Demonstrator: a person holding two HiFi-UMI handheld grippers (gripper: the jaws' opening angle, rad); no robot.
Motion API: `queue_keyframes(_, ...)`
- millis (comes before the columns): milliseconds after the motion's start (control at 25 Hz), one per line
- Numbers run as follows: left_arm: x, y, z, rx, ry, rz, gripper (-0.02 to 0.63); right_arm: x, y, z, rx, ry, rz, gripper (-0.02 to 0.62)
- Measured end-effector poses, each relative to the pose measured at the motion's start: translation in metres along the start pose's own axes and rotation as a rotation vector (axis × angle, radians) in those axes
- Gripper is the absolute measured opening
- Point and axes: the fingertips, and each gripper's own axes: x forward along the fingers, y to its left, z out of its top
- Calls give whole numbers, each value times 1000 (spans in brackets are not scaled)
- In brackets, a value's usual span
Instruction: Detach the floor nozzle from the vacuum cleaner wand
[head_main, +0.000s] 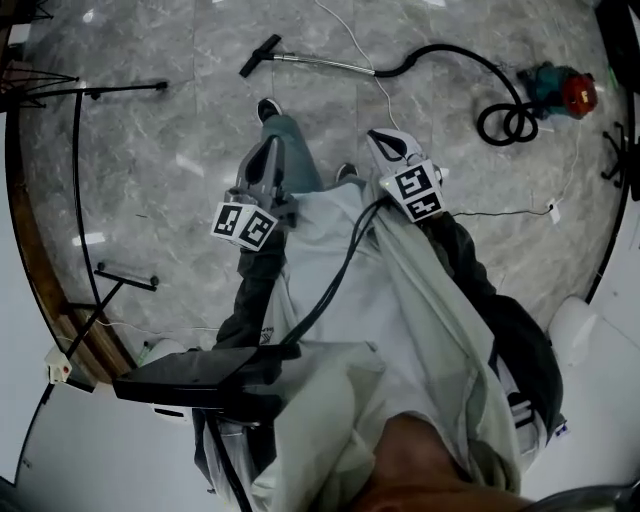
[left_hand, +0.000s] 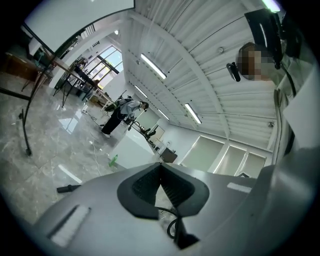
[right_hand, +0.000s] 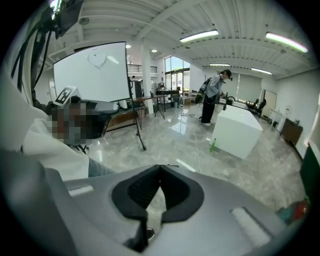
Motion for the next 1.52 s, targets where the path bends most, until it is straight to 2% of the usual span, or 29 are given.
queue_keyframes(120,39,39,26,-23,42,-30,3,37,-28,26,99,-20,-34,0)
queue_keyframes(240,75,81,54,-16,89,-59,3,77,-57,60,116,-51,-95,0)
queue_keyframes(360,107,127,74,-21,155,-88,3,126,-72,88,5,-24,-118,0)
queue_keyframes(440,121,154,78,-19,199,-97,3,161,-71,99,-100,13,-81,0)
queue_keyframes(600,155,213,47,-35,250,-55,3,229,-77,82,-361,106,3,0)
queue_keyframes(720,179,268,2,-55,269,24,3,300,-89,49,-446,131,37,0)
queue_keyframes(840,191,326,-55,-116,258,148,3,390,-102,-15,-384,190,102,0)
queue_keyframes(960,190,359,-110,-206,249,238,3,481,-108,-93,-296,292,166,2)
queue_keyframes(1000,192,365,-124,-234,237,250,3,509,-115,-114,-285,317,179,68)
queue_keyframes(1040,193,367,-136,-262,225,259,3,535,-121,-132,-282,338,188,171)
queue_keyframes(1080,190,368,-146,-292,218,267,4,559,-124,-150,-287,360,194,199)
queue_keyframes(1200,186,361,-153,-367,186,253,3,626,-126,-206,-362,434,197,210)
queue_keyframes(1360,203,347,-143,-317,181,156,4,699,-132,-280,-533,552,209,212)
queue_keyframes(1440,208,345,-140,-307,189,124,3,724,-132,-312,-544,610,220,213)
queue_keyframes(1520,211,348,-141,-325,176,102,5,745,-139,-331,-510,638,206,214)
